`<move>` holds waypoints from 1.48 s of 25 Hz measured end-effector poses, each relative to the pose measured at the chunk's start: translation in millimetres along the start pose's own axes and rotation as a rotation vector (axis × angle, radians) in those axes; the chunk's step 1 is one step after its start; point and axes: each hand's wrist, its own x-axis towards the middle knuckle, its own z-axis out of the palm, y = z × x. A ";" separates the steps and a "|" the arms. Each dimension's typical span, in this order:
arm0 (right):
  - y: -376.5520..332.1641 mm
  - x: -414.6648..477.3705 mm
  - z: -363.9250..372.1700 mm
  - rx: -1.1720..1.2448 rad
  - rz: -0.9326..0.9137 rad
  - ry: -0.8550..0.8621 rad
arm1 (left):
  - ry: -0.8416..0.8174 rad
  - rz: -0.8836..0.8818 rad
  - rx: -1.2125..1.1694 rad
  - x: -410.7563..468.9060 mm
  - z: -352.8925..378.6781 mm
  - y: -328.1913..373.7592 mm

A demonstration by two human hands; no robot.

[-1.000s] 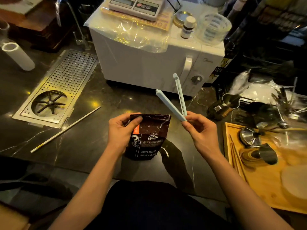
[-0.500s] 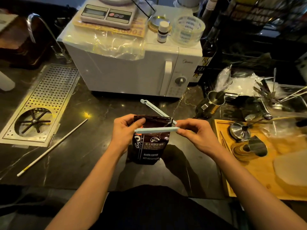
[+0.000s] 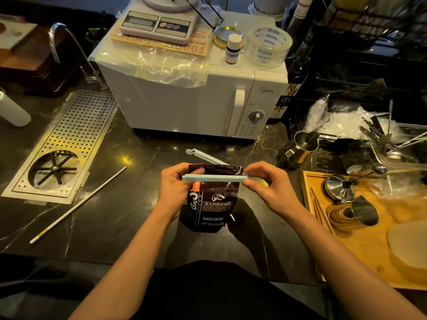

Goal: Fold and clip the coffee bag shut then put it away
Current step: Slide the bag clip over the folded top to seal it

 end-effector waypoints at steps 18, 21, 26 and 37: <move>-6.7 6.1 22.8 0.107 0.030 0.016 | -0.043 0.001 -0.006 -0.7 -2.6 -3.1; -6.3 7.3 22.8 0.110 0.036 0.002 | -0.051 0.004 -0.002 -1.2 -3.6 -2.7; -11.4 11.0 21.1 0.116 0.045 -0.106 | -0.074 0.039 0.048 -2.7 -4.5 -2.0; -17.9 14.7 18.5 0.077 0.076 -0.119 | 0.105 0.232 0.440 -5.4 -11.7 12.2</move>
